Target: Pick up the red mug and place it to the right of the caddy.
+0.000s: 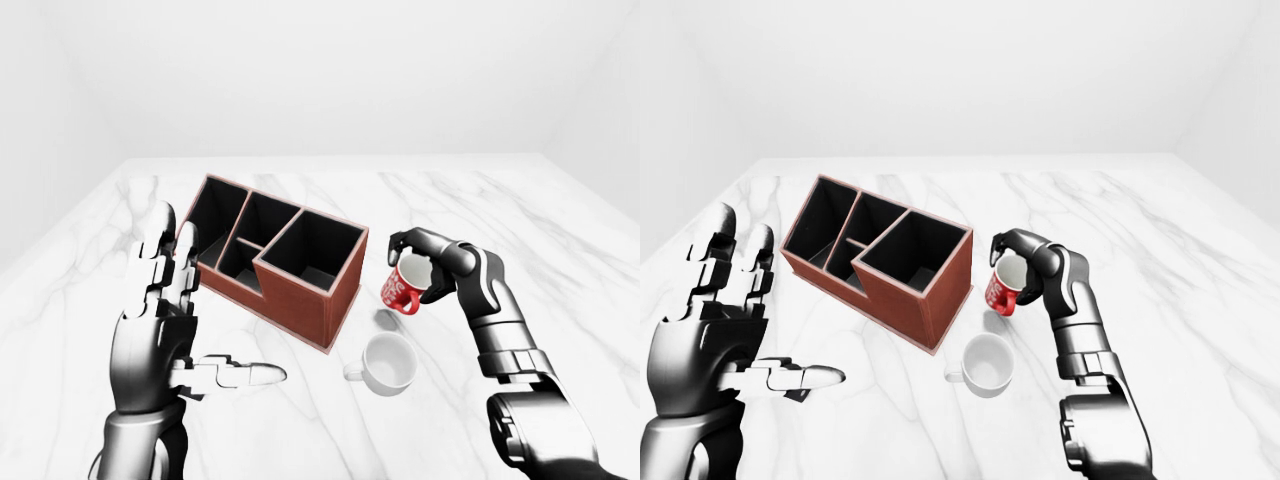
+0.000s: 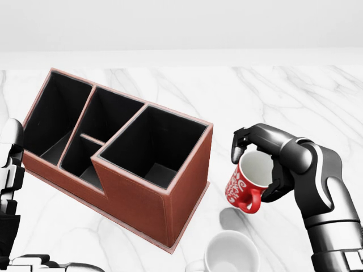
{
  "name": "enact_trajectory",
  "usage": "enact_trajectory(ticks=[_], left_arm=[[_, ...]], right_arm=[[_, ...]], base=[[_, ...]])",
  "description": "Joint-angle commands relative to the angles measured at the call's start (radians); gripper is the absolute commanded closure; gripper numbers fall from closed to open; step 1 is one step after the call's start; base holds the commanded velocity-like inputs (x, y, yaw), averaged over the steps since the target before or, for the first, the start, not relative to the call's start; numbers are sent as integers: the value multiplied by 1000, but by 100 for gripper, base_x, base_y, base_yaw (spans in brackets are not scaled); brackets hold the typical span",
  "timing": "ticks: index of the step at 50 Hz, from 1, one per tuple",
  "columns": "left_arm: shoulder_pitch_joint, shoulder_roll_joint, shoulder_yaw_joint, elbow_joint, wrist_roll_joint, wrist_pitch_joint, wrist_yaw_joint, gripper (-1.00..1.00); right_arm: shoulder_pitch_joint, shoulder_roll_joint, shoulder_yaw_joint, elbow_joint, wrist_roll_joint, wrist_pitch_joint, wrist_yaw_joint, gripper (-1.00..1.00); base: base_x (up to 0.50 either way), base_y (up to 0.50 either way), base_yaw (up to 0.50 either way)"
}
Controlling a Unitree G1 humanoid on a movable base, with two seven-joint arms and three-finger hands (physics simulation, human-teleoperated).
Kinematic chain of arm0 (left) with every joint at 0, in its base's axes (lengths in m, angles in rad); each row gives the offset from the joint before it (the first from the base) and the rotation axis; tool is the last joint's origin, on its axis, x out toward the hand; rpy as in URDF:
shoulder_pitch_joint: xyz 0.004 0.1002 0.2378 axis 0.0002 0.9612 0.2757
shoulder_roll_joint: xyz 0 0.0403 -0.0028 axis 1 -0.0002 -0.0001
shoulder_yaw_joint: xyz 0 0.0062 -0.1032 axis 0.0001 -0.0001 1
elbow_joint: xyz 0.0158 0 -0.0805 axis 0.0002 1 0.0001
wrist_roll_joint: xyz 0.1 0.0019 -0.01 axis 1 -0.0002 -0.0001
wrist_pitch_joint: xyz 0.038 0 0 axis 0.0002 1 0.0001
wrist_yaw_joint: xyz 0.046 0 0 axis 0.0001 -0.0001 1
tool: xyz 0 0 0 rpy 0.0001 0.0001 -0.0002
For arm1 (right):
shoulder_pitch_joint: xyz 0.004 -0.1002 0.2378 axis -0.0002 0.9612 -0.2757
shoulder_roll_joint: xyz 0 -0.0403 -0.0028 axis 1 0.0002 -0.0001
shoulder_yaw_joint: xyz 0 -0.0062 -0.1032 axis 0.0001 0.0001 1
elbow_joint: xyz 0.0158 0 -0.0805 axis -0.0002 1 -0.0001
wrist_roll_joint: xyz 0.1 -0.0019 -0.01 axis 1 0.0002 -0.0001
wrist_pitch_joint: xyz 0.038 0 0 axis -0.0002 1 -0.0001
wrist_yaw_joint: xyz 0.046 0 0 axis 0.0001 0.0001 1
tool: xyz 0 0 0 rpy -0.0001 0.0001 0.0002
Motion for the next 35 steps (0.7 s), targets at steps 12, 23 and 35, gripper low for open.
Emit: enact_trajectory(ticks=[12,23,35], left_arm=[[3,-2,0,-6,-1,0,-3,-100],[3,-2,4,-14,-4,0,-5,-100],[3,-4,3,-24,-6,0,-7,-100]], right_arm=[[-76,36,22,180,56,0,-55,100],[-124,39,35,299,94,0,-168,100],[-143,34,44,341,64,0,-213,100]], base=[[0,0,0],[0,0,0],[0,0,0]])
